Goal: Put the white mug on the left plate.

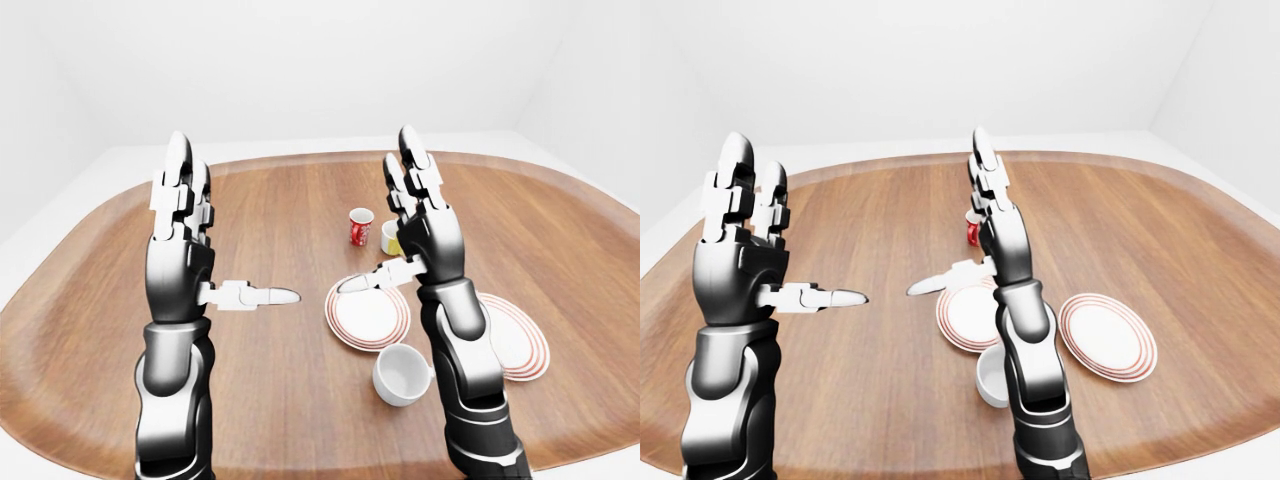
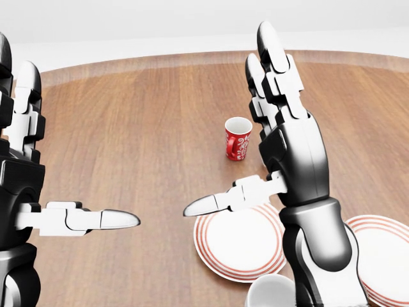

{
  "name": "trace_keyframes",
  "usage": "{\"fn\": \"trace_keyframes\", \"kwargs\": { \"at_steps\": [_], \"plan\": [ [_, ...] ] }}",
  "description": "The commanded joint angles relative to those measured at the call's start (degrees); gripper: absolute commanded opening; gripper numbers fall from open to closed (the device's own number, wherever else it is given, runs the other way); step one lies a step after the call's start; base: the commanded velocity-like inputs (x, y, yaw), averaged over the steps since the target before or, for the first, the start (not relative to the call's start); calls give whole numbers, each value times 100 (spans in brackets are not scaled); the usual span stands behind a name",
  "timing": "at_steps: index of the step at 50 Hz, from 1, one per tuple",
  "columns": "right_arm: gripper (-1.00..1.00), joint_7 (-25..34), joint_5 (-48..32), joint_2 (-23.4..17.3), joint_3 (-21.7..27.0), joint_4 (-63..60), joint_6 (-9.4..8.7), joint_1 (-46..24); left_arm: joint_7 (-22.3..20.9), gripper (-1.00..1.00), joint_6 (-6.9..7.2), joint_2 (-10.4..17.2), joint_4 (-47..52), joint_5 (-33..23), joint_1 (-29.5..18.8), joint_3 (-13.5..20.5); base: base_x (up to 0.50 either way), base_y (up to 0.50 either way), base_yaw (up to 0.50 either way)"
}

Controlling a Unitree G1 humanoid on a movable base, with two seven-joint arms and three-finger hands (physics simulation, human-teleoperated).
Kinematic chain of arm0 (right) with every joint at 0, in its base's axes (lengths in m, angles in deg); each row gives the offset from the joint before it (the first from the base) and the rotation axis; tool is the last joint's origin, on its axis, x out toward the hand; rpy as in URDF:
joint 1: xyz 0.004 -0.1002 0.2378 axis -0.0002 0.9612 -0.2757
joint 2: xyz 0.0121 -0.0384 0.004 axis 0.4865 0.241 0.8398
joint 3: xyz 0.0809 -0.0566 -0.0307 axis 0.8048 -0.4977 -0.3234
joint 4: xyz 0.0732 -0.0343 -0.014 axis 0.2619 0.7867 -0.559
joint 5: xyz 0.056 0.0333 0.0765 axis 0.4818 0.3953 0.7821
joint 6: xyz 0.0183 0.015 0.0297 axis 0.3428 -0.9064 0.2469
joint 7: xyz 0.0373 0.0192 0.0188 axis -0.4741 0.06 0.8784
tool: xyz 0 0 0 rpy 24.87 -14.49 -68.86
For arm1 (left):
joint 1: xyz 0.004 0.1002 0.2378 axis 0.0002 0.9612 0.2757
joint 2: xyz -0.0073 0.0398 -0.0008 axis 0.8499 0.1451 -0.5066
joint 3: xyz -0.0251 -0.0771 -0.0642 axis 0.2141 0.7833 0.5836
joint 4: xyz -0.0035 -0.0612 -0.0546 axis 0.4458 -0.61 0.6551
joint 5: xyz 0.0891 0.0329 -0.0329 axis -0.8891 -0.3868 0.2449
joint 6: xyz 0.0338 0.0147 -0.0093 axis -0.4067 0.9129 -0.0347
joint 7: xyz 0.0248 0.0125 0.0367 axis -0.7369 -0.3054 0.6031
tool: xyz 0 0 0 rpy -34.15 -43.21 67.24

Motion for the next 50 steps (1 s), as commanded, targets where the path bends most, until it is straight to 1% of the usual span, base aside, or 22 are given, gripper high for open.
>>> {"fn": "trace_keyframes", "kwargs": {
  "at_steps": [1,2,4,5,6,8,12,14,16,17,18,25,29,31,36,40,42,43,46,50],
  "plan": [
    [100,137,276,-28,312,755,0,-696,-7,100,0,3,-44,-11,23,10,0,0,0],
    [100,196,310,-100,299,817,0,-723,-13,100,0,2,-41,-22,57,0,0,0,0],
    [100,471,31,-369,30,928,0,-676,-18,100,0,2,-12,-37,57,-4,0,0,0],
    [100,596,-51,-395,36,951,0,-689,-18,100,0,0,-5,-40,51,-3,0,0,0],
    [100,658,-52,-359,151,981,0,-740,-20,100,0,-2,14,-40,46,-2,0,0,0],
    [100,913,-8,-458,305,1097,0,-836,-20,100,0,-3,14,-48,33,-8,0,0,0],
    [100,1377,-51,-661,383,1194,0,-880,-30,100,0,-4,30,-48,47,-4,0,0,0],
    [100,1652,28,-736,408,924,0,-779,-28,100,0,-4,24,-44,53,10,0,0,0],
    [100,1714,66,-721,452,829,0,-748,-26,100,0,-3,23,-49,51,8,0,0,0],
    [100,1737,253,-607,650,634,0,-721,-21,100,0,-7,17,-61,54,-9,0,0,0],
    [100,1766,407,-584,697,348,0,-634,-20,100,0,-11,19,-70,60,-25,0,0,0],
    [100,1551,795,-625,610,-656,0,-239,-36,100,0,-11,53,-93,66,-21,0,0,0],
    [100,1424,985,-532,691,-1204,0,92,-38,100,0,-6,47,-91,60,-6,0,0,0],
    [100,1367,1007,-651,551,-1440,0,308,-37,100,0,-15,88,-99,76,-25,0,0,0],
    [100,1233,1128,-556,603,-1985,0,548,-39,100,0,-9,89,-91,47,0,0,0,0],
    [100,1113,1278,-374,593,-2444,0,815,-38,100,0,-12,74,-94,80,-14,0,0,0],
    [100,1051,1337,-385,484,-2574,0,980,-41,100,0,-14,82,-95,82,-16,0,0,0],
    [100,1015,1360,-402,372,-2568,0,1156,-41,100,0,-10,75,-90,63,-5,0,0,0],
    [100,926,1343,-518,213,-2411,0,1362,-39,100,0,2,68,-77,31,23,0,0,0],
    [100,874,1304,-611,167,-2443,0,1423,-34,100,0,5,53,-71,34,25,0,0,0]
  ]
}}
